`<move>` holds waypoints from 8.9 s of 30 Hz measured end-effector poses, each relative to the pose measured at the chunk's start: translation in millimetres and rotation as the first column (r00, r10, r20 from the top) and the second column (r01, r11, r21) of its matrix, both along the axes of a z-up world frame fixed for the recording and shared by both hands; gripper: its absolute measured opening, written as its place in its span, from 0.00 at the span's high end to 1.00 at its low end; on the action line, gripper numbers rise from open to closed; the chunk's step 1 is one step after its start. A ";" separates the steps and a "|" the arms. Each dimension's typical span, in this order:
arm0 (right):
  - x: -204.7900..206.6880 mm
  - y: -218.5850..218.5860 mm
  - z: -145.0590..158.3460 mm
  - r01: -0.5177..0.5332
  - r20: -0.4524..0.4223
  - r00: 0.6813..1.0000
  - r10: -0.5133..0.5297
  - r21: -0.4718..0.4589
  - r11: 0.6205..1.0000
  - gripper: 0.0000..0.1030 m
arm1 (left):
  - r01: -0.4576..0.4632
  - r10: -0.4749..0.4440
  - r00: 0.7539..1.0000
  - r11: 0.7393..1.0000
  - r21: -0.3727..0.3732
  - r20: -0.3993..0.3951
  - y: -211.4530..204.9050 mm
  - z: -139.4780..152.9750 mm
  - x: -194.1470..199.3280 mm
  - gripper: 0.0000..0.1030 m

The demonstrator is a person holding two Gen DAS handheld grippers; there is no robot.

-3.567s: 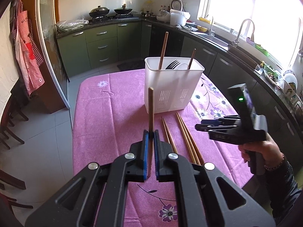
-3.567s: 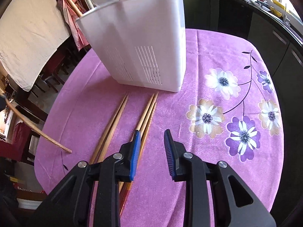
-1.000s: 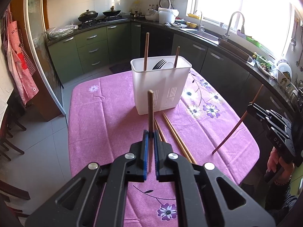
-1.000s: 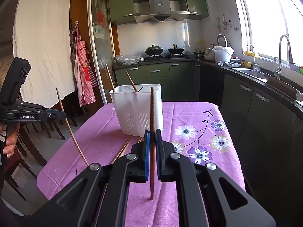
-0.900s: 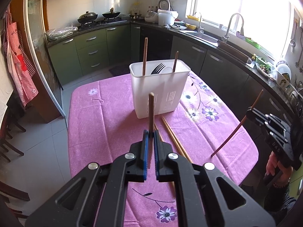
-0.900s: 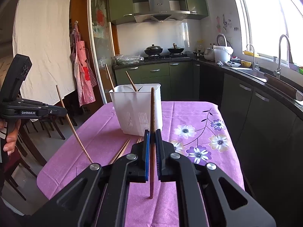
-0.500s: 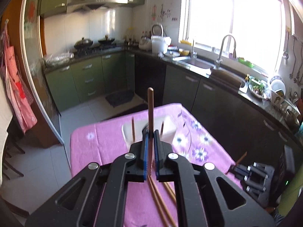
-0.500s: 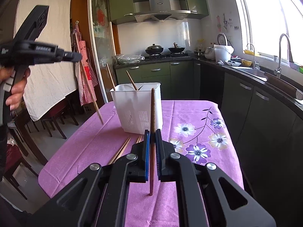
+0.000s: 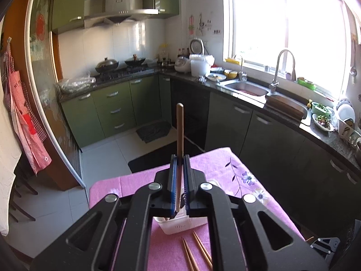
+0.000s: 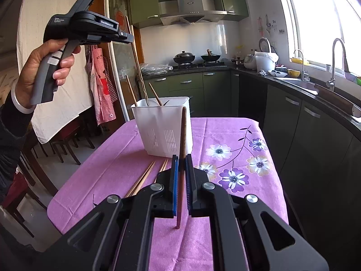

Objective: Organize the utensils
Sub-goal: 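Lower the left gripper's chopstick into the caddy and open while the right gripper carries its chopstick, then lower the right gripper's chopstick into the caddy and open the right gripper, then lower the left gripper onto a wooden chopstick, close and lift it upright, then lower the right gripper onto a chopstick, close and lift it while the left gripper holds its chopstick, then insert the left gripper's chopstick into the caddy and open while the right gripper carries its chopstick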

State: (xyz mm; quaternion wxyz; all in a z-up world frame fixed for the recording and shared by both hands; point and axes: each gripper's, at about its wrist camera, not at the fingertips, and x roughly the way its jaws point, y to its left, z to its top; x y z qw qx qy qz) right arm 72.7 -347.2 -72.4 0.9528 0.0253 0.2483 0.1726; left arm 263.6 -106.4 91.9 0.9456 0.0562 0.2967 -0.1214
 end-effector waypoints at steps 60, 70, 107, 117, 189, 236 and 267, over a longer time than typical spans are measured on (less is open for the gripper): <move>96.0 24.9 -13.6 -0.010 -0.173 0.985 -0.002 -0.066 0.998 0.85 | -0.067 0.037 0.898 0.996 -0.054 -0.439 52.3 -216.5 -63.9 0.20; 102.8 6.5 -55.8 -0.015 -0.274 0.962 0.005 -0.034 0.999 0.82 | -0.047 0.040 0.811 0.999 0.003 -0.584 29.6 -260.9 -24.4 0.53; 108.9 4.7 -54.4 -0.018 -0.295 0.955 0.016 -0.003 1.000 0.82 | -0.040 0.082 0.812 0.996 0.085 -0.578 -1.1 -268.2 -3.1 0.95; 102.4 5.9 -44.7 -0.020 -0.272 0.962 0.017 -0.008 1.000 0.80 | -0.065 0.067 0.879 0.998 0.021 -0.472 43.8 -207.5 -25.0 0.95; 192.6 152.9 -134.3 -0.198 -0.523 0.852 0.030 -0.268 0.943 0.94 | -0.022 0.024 0.982 1.000 0.013 -0.186 77.8 -127.7 -117.5 0.95; 20.9 26.8 22.0 -0.089 -0.051 0.995 0.087 -0.034 0.995 0.94 | 0.025 -0.025 0.999 1.000 -0.014 -0.021 59.2 -16.1 -87.6 0.95; 36.2 24.6 44.6 -0.106 -0.018 0.994 0.106 0.007 0.994 0.94 | -0.039 0.040 0.995 0.999 -0.006 0.090 36.6 -36.0 -31.4 0.26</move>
